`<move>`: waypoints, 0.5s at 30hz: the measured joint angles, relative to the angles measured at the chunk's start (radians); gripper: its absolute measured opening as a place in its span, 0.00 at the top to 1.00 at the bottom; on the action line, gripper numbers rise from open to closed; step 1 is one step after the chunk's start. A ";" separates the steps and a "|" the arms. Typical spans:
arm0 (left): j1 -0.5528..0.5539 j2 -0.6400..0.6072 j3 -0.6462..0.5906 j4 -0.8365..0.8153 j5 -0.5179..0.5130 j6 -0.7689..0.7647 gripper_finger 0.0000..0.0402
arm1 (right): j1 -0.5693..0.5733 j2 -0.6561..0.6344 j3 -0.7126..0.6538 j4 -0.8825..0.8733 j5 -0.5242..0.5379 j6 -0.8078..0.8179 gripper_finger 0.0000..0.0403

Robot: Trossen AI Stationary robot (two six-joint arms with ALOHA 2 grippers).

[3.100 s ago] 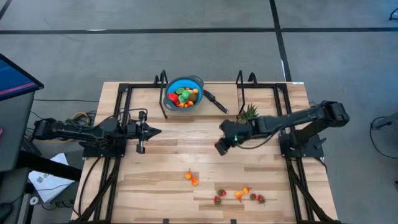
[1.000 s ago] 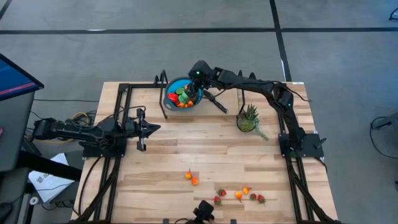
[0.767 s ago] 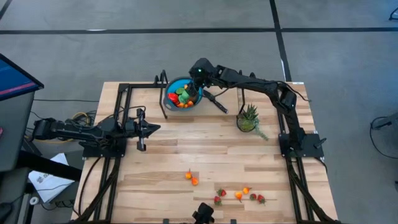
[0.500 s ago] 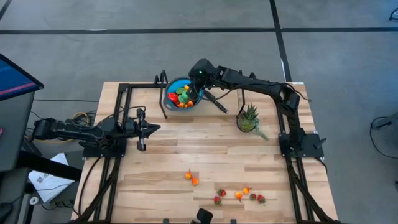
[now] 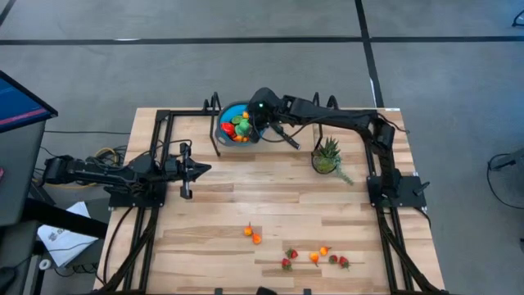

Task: Pick & Place Fruit
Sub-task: Put the strawberry into the basket

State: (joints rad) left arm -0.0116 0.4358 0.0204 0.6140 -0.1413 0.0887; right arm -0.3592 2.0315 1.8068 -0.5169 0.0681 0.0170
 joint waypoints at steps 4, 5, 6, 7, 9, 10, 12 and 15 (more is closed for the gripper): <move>0.000 0.000 0.000 0.000 0.000 0.000 0.99 | 0.016 -0.008 -0.022 0.039 0.000 0.002 0.98; 0.000 0.000 0.000 0.000 0.000 0.000 0.99 | 0.021 -0.009 -0.028 0.054 0.000 0.002 0.99; 0.000 0.000 0.000 0.000 0.000 0.000 0.99 | 0.026 -0.009 -0.031 0.058 0.000 0.002 0.99; 0.000 0.000 0.000 0.000 0.000 0.000 0.99 | 0.031 -0.009 -0.033 0.057 0.000 0.002 1.00; 0.000 0.000 0.000 0.000 0.000 0.000 0.99 | 0.042 -0.010 -0.034 0.061 0.000 0.002 0.99; 0.000 0.000 0.000 0.000 0.000 0.000 0.99 | 0.049 -0.011 -0.033 0.064 0.000 0.006 0.98; 0.000 0.000 0.000 0.000 0.000 0.000 0.99 | 0.066 -0.012 -0.033 0.065 0.000 0.014 0.98; 0.000 0.000 0.000 0.000 0.000 0.000 0.99 | 0.099 -0.013 -0.060 0.140 0.000 0.022 0.99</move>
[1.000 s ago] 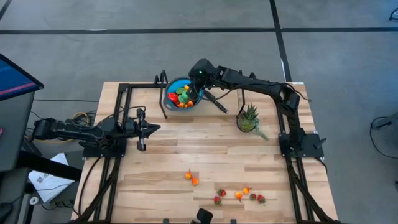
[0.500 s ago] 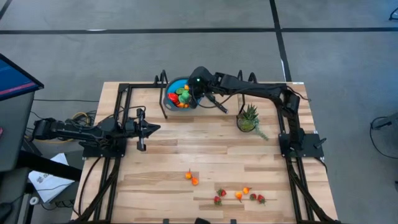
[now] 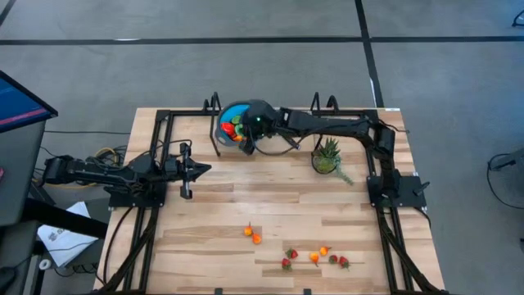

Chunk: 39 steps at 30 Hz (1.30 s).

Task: Pick & Place Fruit
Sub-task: Put the strawberry into the basket

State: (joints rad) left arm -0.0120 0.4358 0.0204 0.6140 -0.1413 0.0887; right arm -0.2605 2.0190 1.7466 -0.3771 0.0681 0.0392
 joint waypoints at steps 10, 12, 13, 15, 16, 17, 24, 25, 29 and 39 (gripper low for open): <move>0.000 0.000 0.000 0.000 0.000 0.000 0.99 | 0.122 0.000 -0.163 0.304 0.000 0.065 1.00; 0.000 0.000 0.000 0.000 0.000 -0.006 0.99 | 0.150 0.000 -0.180 0.331 0.000 0.062 1.00; 0.000 0.000 0.000 0.000 0.000 -0.019 0.99 | 0.164 0.000 -0.190 0.339 0.002 0.061 1.00; 0.000 0.000 0.000 0.000 0.000 -0.026 0.99 | 0.189 0.000 -0.219 0.371 0.004 0.058 0.99; 0.000 0.000 0.000 -0.001 0.000 -0.026 0.99 | 0.199 0.000 -0.233 0.385 0.004 0.057 0.99; 0.000 0.000 0.000 0.000 0.000 -0.026 0.99 | 0.208 0.000 -0.243 0.390 0.004 0.056 0.99; 0.000 0.000 0.000 -0.001 0.000 -0.052 0.99 | 0.233 -0.001 -0.280 0.396 0.008 0.059 1.00; 0.000 0.000 0.000 -0.001 0.000 -0.052 0.99 | 0.236 -0.011 -0.297 0.399 0.008 0.064 1.00; 0.000 0.000 0.000 -0.001 0.000 -0.052 0.99 | 0.242 -0.082 -0.404 0.493 0.009 0.085 1.00; 0.000 0.012 0.000 -0.004 0.000 -0.053 0.99 | 0.248 -0.313 -0.760 0.787 0.013 0.085 1.00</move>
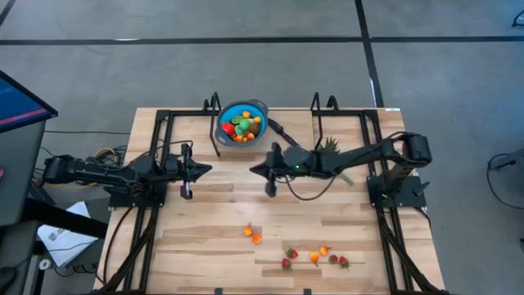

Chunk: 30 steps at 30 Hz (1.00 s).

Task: Pick & Place Fruit
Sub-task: Put the strawberry into the basket

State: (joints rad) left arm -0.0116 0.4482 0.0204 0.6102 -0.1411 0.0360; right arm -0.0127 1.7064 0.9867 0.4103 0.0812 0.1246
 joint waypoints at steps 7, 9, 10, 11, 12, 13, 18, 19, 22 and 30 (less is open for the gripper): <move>0.000 0.000 0.000 0.000 0.000 -0.013 0.99 | 0.020 -0.109 -0.115 0.025 -0.001 -0.004 1.00; 0.000 0.000 0.000 0.000 0.000 -0.019 0.99 | 0.022 -0.126 -0.131 0.034 -0.002 -0.004 1.00; 0.000 0.000 0.000 0.000 0.000 -0.019 0.99 | 0.022 -0.136 -0.138 0.036 -0.001 -0.004 1.00; 0.000 0.000 0.000 0.000 0.000 -0.019 0.99 | 0.022 -0.143 -0.145 0.040 -0.002 -0.005 1.00; 0.000 0.000 0.000 0.000 0.000 -0.019 0.99 | 0.022 -0.152 -0.151 0.039 -0.001 -0.019 1.00; 0.000 0.000 0.000 0.000 0.000 -0.019 0.99 | 0.022 -0.158 -0.156 0.038 -0.001 -0.034 1.00; 0.000 0.000 0.000 0.000 0.000 -0.047 0.99 | 0.026 -0.223 -0.161 -0.056 -0.002 -0.056 1.00; 0.000 0.000 0.000 0.000 0.000 -0.066 0.99 | 0.030 -0.238 -0.161 -0.088 -0.001 -0.056 1.00; 0.000 0.000 0.000 0.001 0.000 -0.097 0.99 | 0.046 -0.285 -0.161 -0.178 -0.001 -0.056 1.00; 0.000 0.000 0.000 0.001 0.000 -0.101 0.99 | 0.124 -0.365 -0.161 -0.331 -0.001 -0.083 1.00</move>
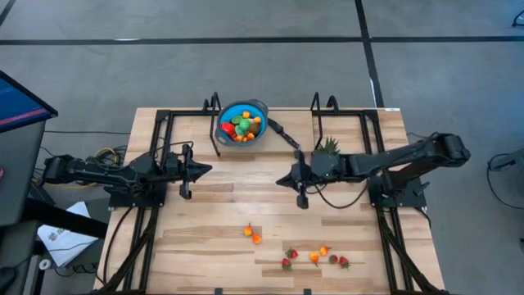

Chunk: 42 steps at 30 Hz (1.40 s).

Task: Pick & Place Fruit
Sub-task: Put the strawberry into the basket

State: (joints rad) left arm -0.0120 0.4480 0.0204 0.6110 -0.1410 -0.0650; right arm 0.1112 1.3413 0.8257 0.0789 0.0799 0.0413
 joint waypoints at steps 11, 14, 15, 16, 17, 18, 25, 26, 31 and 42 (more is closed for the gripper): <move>0.000 0.000 0.000 0.000 0.000 0.000 0.99 | 0.033 0.003 -0.032 0.050 0.004 -0.042 1.00; 0.000 0.000 0.000 0.000 0.000 0.000 0.99 | 0.019 -0.024 -0.134 0.173 0.003 -0.037 1.00; 0.000 0.000 0.000 0.000 0.000 0.000 0.99 | 0.013 -0.038 -0.171 0.245 0.004 -0.030 1.00; 0.000 0.000 0.000 0.000 0.000 0.000 0.99 | 0.005 -0.056 -0.211 0.317 0.004 -0.023 1.00; 0.000 0.000 0.000 0.000 0.000 0.000 0.99 | -0.001 -0.077 -0.251 0.381 0.004 -0.018 1.00; 0.000 0.000 0.000 0.000 0.000 0.000 0.99 | -0.007 -0.100 -0.289 0.431 0.004 -0.017 1.00; 0.000 0.000 0.000 0.000 0.000 0.000 0.99 | -0.042 -0.319 -0.446 0.527 0.005 -0.022 1.00; 0.000 0.000 0.000 0.000 0.000 -0.001 0.99 | -0.043 -0.347 -0.458 0.523 0.006 -0.022 1.00; 0.000 0.000 0.000 0.000 0.000 -0.001 0.99 | -0.034 -0.467 -0.492 0.498 0.003 0.085 1.00; 0.000 0.000 0.000 0.000 0.000 -0.001 0.99 | 0.128 -0.493 -0.338 -0.155 0.108 0.742 1.00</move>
State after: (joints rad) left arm -0.0118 0.4479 0.0204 0.6106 -0.1409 -0.0657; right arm 0.2394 0.8486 0.4873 -0.0760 0.1876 0.7835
